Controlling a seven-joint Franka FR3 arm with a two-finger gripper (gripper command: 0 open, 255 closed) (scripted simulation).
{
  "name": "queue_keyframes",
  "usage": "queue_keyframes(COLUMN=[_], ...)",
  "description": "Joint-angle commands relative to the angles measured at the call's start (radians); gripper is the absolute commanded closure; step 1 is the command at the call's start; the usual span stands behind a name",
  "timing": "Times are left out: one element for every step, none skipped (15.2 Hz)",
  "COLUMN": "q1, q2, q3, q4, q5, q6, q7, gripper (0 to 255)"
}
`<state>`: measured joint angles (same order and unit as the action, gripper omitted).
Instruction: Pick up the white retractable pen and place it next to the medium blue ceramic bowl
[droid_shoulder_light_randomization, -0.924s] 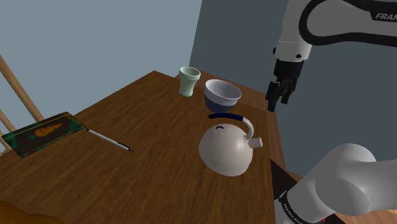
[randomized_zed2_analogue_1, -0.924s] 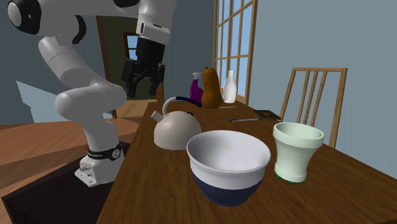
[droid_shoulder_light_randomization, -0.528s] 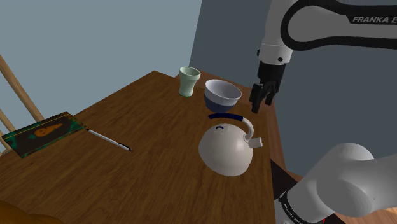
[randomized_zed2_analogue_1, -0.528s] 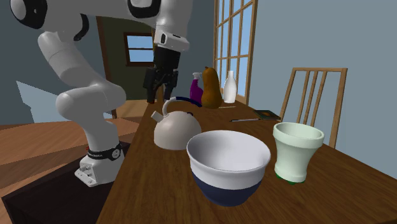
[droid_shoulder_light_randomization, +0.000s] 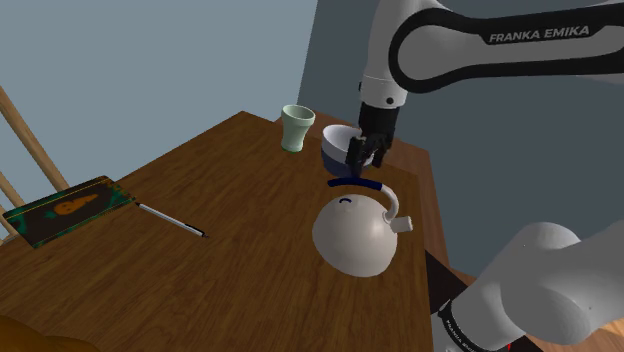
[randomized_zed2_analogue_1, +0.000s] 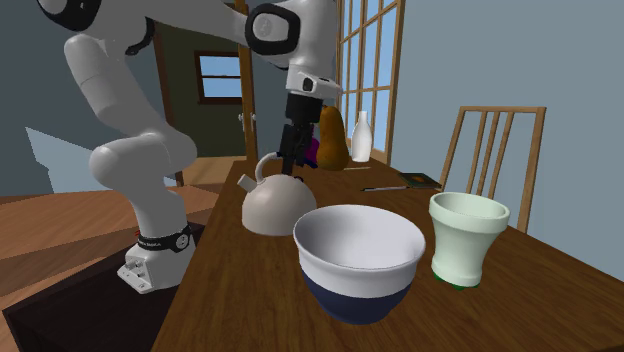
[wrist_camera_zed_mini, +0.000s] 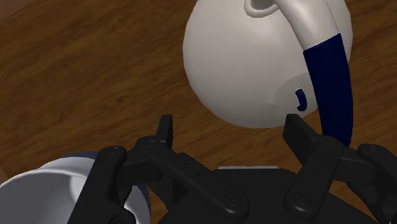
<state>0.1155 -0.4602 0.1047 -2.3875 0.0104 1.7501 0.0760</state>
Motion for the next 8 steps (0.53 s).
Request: queue_keyframes(q1=[0.016, 0.023, 0.03, 0.037, 0.044, 0.051, 0.057, 0.064], q2=[0.059, 0.087, 0.115, 0.144, 0.172, 0.201, 0.229, 0.258], q3=[0.02, 0.03, 0.04, 0.05, 0.059, 0.069, 0.079, 0.088], q4=[0.025, 0.039, 0.054, 0.07, 0.087, 0.105, 0.123, 0.143], q5=[0.011, 0.016, 0.019, 0.022, 0.024, 0.025, 0.025, 0.024], q6=[0.051, 0.072, 0.093, 0.112, 0.131, 0.15, 0.167, 0.184], q7=[0.009, 0.013, 0.017, 0.022, 0.026, 0.031, 0.036, 0.041], gripper=[0, 0, 0, 0, 0, 0, 0, 0])
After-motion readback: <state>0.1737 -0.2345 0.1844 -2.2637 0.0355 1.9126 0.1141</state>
